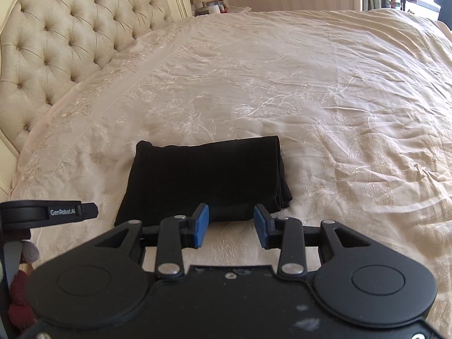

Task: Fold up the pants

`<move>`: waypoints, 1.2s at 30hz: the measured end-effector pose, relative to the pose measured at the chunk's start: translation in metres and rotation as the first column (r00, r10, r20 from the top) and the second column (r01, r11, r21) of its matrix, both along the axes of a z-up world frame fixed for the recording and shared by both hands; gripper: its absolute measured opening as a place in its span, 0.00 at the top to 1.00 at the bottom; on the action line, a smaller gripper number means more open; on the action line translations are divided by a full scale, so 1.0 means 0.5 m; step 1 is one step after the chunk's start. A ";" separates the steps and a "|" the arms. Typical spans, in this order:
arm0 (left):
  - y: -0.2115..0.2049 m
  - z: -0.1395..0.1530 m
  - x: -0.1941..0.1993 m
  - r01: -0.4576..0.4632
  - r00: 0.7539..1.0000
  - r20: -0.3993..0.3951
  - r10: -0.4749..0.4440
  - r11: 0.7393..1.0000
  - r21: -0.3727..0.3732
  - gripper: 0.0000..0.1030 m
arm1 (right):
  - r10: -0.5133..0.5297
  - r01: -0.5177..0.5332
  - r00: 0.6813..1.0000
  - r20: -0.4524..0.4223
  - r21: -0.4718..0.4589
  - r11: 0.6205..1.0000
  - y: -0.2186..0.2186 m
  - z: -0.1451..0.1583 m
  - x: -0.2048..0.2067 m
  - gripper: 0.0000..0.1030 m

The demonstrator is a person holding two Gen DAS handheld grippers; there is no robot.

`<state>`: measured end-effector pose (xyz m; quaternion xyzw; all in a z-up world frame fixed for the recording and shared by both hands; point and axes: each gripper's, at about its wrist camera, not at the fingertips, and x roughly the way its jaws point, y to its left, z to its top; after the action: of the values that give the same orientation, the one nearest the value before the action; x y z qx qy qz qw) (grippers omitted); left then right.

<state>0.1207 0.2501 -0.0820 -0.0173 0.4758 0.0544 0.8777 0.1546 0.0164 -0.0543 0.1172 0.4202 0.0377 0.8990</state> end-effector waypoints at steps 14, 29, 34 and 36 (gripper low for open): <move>-0.048 0.056 -0.088 0.050 0.998 0.046 -0.052 0.997 0.060 0.55 | 0.044 -0.041 0.996 0.077 -0.040 0.998 -0.001 0.069 -0.097 0.61; -0.046 0.062 -0.117 0.035 0.999 0.027 -0.037 0.997 0.065 0.55 | 0.048 -0.044 0.995 0.086 -0.050 0.998 -0.003 0.089 -0.146 0.61; -0.051 0.061 -0.121 0.039 0.999 0.019 -0.040 0.997 0.068 0.55 | 0.052 -0.048 0.995 0.081 -0.049 0.998 -0.003 0.090 -0.151 0.61; -0.053 0.062 -0.123 0.042 0.999 0.019 -0.043 0.997 0.071 0.55 | 0.053 -0.049 0.995 0.084 -0.049 0.998 -0.003 0.090 -0.152 0.61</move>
<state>0.0594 0.2237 -0.0511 0.0233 0.4647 0.0525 0.8836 0.0784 0.0149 -0.0092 0.0836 0.3853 0.0558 0.9173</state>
